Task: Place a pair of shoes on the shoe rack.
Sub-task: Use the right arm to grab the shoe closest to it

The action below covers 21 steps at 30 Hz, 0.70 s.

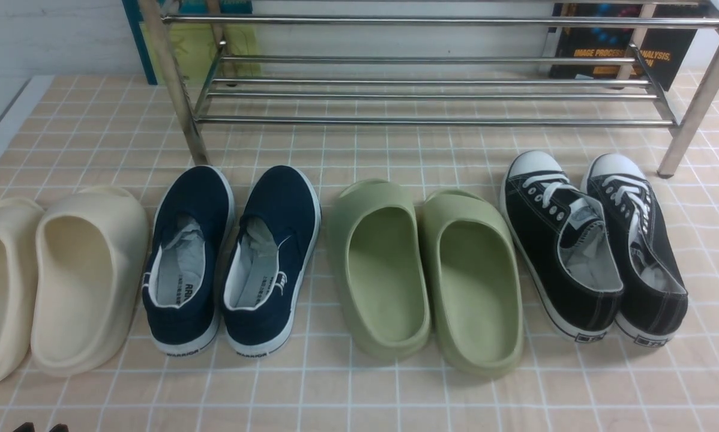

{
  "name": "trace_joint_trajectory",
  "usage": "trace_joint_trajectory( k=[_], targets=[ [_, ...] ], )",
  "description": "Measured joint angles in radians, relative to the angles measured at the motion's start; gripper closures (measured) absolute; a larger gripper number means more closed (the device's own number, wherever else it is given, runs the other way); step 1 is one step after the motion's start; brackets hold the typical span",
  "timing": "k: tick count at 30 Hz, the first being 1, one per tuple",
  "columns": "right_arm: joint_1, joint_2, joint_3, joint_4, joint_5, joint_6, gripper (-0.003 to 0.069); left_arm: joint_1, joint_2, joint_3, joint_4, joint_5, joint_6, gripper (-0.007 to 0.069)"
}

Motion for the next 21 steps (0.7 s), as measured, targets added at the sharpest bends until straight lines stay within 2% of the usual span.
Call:
trace_joint_trajectory(
  k=[2, 4, 7, 8, 10, 12, 15, 21],
  targets=[
    [0.000, 0.125, -0.033, 0.030, 0.188, -0.009, 0.0663, 0.000, 0.000, 0.000, 0.000, 0.000, 0.000, 0.0384],
    [0.011, 0.231, -0.057, 0.089, 0.309, -0.041, 0.0663, 0.000, 0.000, 0.000, 0.000, 0.000, 0.000, 0.0384],
    [0.046, 0.322, -0.084, 0.165, 0.407, -0.109, 0.0661, 0.000, 0.000, 0.000, 0.000, 0.000, 0.000, 0.0384],
    [0.091, 0.388, -0.111, 0.237, 0.452, -0.187, 0.0655, 0.000, 0.000, 0.000, 0.000, 0.000, 0.000, 0.0384],
    [0.135, 0.441, -0.135, 0.279, 0.471, -0.236, 0.0648, 0.000, 0.000, 0.000, 0.000, 0.000, 0.000, 0.0384],
    [0.214, 0.536, -0.203, 0.333, 0.510, -0.305, 0.0603, 0.000, 0.000, 0.000, 0.000, 0.000, 0.000, 0.0384],
    [0.276, 0.631, -0.275, 0.342, 0.531, -0.331, 0.0515, 0.000, 0.000, 0.000, 0.000, 0.000, 0.000, 0.0384],
    [0.320, 0.812, -0.392, 0.337, 0.516, -0.340, 0.0270, 0.000, 0.000, 0.000, 0.000, 0.000, 0.000, 0.0384]
  ],
)
